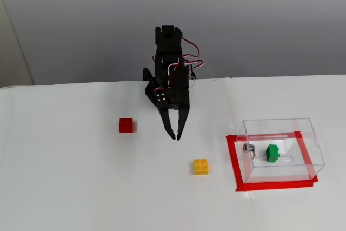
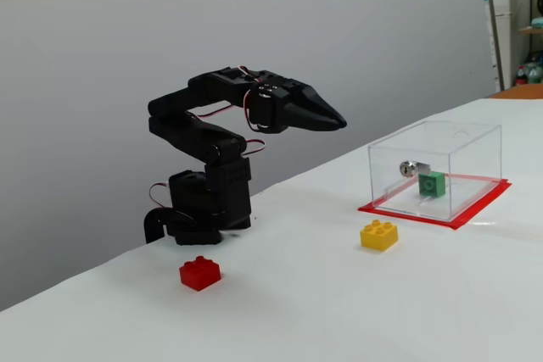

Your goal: Pick the green lego brick and place it into the transparent box

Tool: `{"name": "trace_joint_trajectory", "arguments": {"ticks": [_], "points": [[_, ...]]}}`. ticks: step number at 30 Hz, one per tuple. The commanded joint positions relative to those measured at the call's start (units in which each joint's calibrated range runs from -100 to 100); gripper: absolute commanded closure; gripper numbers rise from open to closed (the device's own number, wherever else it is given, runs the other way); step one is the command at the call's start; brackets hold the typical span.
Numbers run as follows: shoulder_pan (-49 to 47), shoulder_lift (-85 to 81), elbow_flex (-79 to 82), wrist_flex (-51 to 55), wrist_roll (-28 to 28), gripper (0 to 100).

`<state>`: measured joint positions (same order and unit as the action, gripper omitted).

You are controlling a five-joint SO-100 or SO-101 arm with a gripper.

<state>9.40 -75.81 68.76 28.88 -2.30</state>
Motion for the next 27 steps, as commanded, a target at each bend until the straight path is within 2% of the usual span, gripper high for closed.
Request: {"name": "trace_joint_trajectory", "arguments": {"ticks": [1,12,20,23,27], "points": [[0.8,-5.8,3.5,0.0,0.3,99],[0.0,-23.3,22.4,-0.1,0.4,99],[-0.8,-24.0,30.7,0.1,1.3,99],[-2.7,-24.0,30.7,3.8,1.3,99],[-3.1,-24.0,30.7,14.6,1.3,99]]}}
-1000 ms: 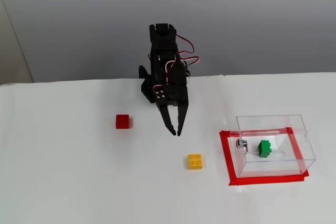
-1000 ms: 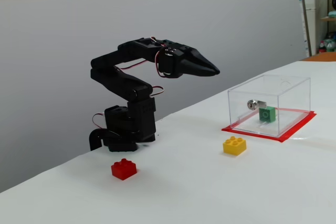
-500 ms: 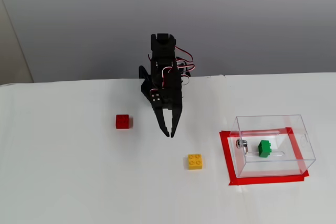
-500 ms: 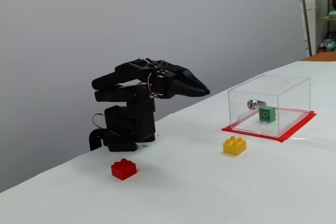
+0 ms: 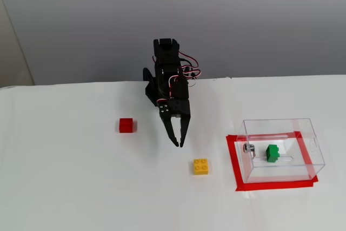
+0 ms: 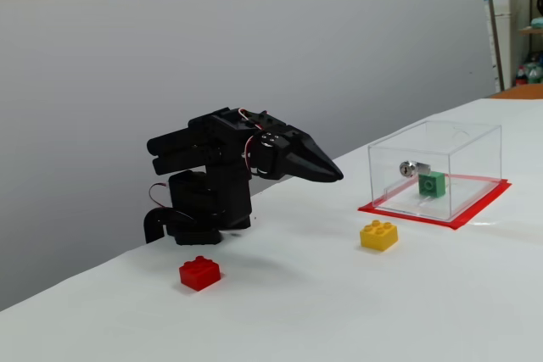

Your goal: Pick the green lego brick and place it into the transparent box

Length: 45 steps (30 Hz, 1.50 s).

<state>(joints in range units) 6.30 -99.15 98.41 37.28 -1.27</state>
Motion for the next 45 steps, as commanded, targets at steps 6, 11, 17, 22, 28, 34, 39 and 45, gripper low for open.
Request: {"name": "trace_joint_trajectory", "arguments": {"ticks": [6,11,17,22,28,34,39,45], "points": [[0.2,-0.7,-3.0,25.6,0.3,99],[0.5,-0.7,-6.5,37.5,0.2,99],[0.2,-0.6,-6.5,37.5,0.6,99],[0.4,-0.6,-6.6,37.5,0.6,99],[0.4,-0.6,-6.6,37.5,0.6,99],[0.4,-0.6,-6.6,37.5,0.6,99],[0.4,-0.6,-6.6,37.5,0.6,99],[0.4,-0.6,-6.6,37.5,0.6,99]]}}
